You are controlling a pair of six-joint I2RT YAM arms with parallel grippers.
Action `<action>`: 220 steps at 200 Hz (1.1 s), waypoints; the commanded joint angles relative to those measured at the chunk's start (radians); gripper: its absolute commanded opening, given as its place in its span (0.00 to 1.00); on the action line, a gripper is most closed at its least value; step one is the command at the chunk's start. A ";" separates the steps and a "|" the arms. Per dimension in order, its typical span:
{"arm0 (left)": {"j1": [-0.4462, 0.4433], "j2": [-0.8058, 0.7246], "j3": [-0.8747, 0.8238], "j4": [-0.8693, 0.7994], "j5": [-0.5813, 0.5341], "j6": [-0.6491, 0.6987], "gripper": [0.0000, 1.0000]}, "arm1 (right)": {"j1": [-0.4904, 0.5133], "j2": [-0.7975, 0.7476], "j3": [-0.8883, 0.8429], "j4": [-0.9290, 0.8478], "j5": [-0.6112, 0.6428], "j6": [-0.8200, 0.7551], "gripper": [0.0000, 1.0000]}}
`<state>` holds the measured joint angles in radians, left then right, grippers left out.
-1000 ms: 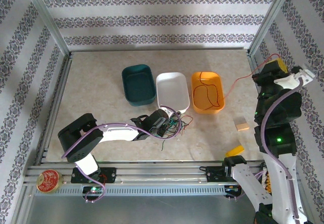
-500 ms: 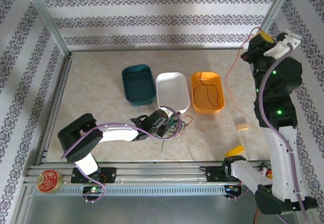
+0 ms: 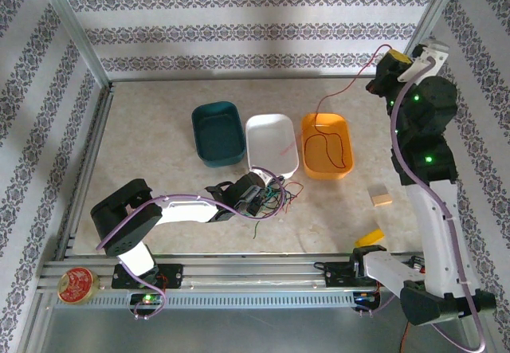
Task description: Untangle the cables
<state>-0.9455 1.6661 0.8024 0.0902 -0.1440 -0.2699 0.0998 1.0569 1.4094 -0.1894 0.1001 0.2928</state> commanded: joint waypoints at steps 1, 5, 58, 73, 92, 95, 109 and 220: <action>-0.018 0.012 -0.018 -0.101 -0.027 -0.011 0.10 | -0.009 0.022 -0.022 0.019 -0.053 0.030 0.00; -0.018 0.013 -0.017 -0.102 -0.027 -0.011 0.10 | -0.008 0.024 -0.030 0.018 -0.053 0.034 0.00; -0.024 0.018 -0.009 -0.106 -0.031 -0.008 0.10 | -0.009 0.025 -0.142 0.004 -0.032 0.037 0.00; -0.024 0.019 -0.008 -0.107 -0.030 -0.007 0.10 | -0.009 0.023 -0.173 -0.008 -0.017 0.032 0.00; -0.025 0.023 -0.006 -0.110 -0.028 -0.003 0.10 | -0.009 0.024 -0.226 -0.011 0.002 0.034 0.00; -0.026 0.022 -0.006 -0.110 -0.028 -0.003 0.10 | -0.009 0.026 -0.234 -0.011 0.005 0.035 0.00; -0.027 0.026 -0.002 -0.112 -0.028 -0.002 0.10 | -0.011 0.032 -0.271 -0.010 0.013 0.036 0.00; -0.038 0.046 0.022 -0.127 -0.028 0.009 0.10 | 0.013 0.133 -0.499 -0.071 0.218 0.172 0.00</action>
<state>-0.9565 1.6779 0.8227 0.0650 -0.1627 -0.2691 0.1009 1.1622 0.9310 -0.2417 0.2455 0.4160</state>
